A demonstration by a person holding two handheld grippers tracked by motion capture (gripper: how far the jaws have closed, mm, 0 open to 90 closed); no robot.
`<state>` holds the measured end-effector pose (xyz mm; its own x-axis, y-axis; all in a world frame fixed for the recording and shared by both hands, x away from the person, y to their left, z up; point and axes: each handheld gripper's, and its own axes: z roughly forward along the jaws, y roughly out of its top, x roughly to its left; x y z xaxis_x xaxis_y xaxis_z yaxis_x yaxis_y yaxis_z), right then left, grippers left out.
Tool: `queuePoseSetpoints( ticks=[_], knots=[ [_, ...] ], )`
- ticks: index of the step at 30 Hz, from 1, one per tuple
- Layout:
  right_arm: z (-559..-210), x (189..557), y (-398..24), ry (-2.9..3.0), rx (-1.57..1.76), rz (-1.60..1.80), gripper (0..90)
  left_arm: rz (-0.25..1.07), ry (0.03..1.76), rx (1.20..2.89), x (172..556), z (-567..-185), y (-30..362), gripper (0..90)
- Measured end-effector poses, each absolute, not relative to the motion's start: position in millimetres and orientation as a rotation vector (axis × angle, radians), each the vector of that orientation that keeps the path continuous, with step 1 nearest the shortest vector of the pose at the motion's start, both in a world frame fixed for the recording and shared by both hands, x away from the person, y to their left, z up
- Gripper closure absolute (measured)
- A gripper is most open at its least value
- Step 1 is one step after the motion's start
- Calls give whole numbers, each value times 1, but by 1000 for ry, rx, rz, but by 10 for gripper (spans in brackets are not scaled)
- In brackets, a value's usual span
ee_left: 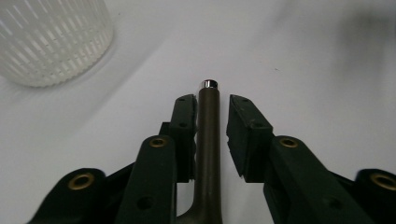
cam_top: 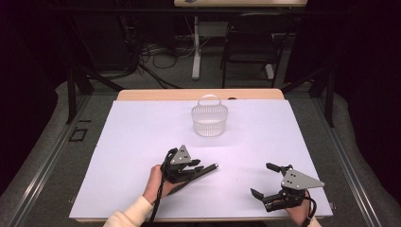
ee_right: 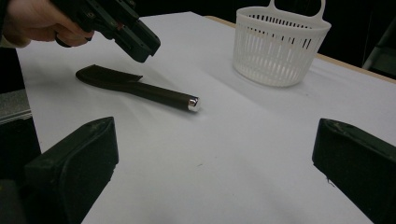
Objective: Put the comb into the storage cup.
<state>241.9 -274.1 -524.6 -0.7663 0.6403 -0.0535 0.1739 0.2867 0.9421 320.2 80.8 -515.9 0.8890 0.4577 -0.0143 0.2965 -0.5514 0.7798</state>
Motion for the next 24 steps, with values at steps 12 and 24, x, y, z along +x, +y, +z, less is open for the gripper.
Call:
queuePoseSetpoints(
  ticks=[12,24],
  knots=[
    [-525,242,-274,2140,729,1476,1,202,533,2239,330,-523,62,894],
    [-525,242,-274,2139,729,1478,2,174,504,2316,339,-531,39,900]
  ],
)
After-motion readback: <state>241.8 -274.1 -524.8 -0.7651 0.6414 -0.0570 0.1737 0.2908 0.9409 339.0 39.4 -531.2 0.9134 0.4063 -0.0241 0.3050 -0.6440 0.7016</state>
